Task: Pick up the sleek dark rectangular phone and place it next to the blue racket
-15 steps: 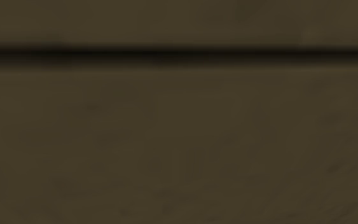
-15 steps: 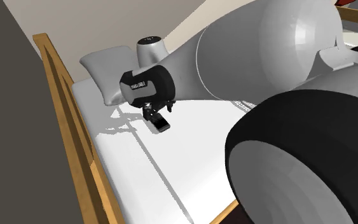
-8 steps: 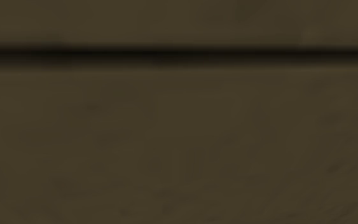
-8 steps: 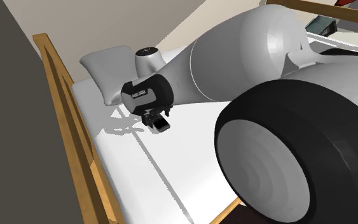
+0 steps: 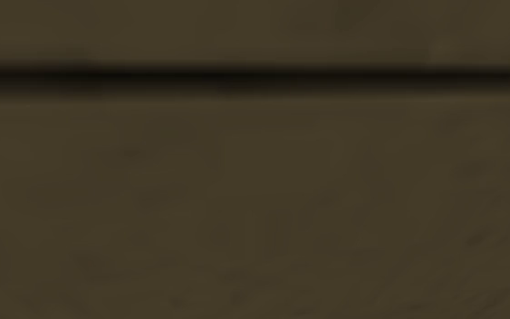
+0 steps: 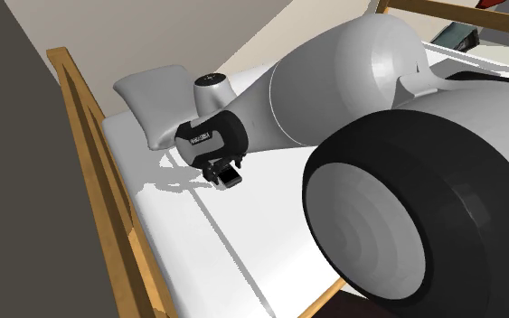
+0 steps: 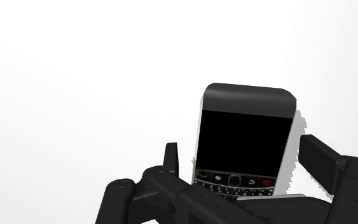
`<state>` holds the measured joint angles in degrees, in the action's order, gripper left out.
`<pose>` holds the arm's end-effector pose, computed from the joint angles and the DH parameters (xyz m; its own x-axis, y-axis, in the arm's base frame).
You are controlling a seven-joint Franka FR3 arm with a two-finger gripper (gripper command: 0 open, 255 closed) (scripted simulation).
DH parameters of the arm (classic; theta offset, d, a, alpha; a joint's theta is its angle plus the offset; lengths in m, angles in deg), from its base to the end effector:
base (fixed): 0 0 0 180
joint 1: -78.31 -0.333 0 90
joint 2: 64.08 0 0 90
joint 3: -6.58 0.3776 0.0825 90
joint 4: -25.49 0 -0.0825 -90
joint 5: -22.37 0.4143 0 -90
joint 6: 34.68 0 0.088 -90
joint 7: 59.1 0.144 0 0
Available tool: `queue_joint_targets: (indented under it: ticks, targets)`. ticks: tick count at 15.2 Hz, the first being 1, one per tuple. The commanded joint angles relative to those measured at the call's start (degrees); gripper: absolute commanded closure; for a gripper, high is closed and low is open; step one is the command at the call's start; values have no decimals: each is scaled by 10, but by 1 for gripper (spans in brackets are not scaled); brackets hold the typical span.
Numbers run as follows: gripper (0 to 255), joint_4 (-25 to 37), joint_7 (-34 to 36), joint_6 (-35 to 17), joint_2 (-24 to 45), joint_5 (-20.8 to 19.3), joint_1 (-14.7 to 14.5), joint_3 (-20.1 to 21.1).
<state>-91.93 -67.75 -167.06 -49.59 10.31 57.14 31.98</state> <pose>0.4444 0.4436 0.3338 0.4627 0.8861 0.0271 0.8842 -0.4635 0.0576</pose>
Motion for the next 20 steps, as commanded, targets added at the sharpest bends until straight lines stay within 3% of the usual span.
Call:
queue_joint_targets:
  ticks: [1, 2, 11, 20]
  targets:
    - [0, 0, 0, 0, 0, 0, 0, 0]
    - [255, 0, 0, 0, 0, 0, 0, 0]
    - [255, 0, 0, 0, 0, 0, 0, 0]
    - [255, 25, -21, 59, -39, 28, 7, 9]
